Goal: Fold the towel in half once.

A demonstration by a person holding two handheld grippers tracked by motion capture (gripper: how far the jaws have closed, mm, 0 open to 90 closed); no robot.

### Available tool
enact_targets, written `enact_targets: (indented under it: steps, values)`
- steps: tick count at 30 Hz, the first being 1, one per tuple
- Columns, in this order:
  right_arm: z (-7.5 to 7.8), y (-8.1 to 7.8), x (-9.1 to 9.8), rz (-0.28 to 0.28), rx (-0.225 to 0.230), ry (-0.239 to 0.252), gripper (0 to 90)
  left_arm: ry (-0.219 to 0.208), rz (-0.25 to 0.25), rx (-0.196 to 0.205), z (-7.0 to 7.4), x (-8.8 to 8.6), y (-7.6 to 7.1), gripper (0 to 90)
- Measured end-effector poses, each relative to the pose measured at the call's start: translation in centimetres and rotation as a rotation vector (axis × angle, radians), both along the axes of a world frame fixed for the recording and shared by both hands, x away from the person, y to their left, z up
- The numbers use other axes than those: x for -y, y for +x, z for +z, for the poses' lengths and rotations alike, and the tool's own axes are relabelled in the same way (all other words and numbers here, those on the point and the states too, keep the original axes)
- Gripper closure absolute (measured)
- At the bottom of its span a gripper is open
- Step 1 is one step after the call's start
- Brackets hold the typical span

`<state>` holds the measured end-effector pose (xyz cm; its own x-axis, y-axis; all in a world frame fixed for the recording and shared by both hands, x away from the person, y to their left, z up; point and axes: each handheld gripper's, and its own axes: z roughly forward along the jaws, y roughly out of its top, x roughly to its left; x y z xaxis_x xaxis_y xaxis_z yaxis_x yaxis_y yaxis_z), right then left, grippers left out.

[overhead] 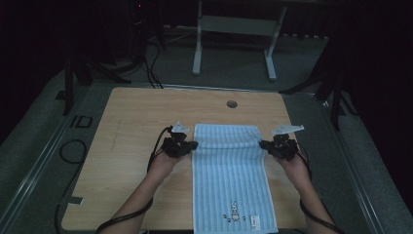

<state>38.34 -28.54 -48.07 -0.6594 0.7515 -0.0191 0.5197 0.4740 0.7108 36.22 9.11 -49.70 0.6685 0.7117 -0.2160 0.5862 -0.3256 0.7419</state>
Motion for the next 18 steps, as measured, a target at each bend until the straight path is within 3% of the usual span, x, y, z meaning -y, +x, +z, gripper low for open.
enact_targets:
  steps: [2,7,10,14,18]
  values:
    - [-0.3,-1.6,0.3,0.014,0.002,0.005,86.0,0.0,-0.02,0.011,-0.2,-0.1,-1.6,87.4]
    - [-1.9,-4.8,0.9,0.031,-0.02,0.009,84.8,0.027,-0.07,-0.013,-1.7,0.3,-4.3,87.2]
    - [-3.2,-6.3,1.0,0.038,-0.046,-0.018,84.4,0.041,-0.086,-0.034,-2.7,0.5,-5.4,87.2]
    - [-4.4,-7.7,1.5,0.037,-0.072,-0.011,82.3,0.057,-0.108,-0.068,-4.0,0.8,-6.5,87.0]
    - [-5.2,-8.7,2.0,0.032,-0.103,-0.028,71.8,0.08,-0.137,-0.095,-4.8,0.9,-7.5,81.4]
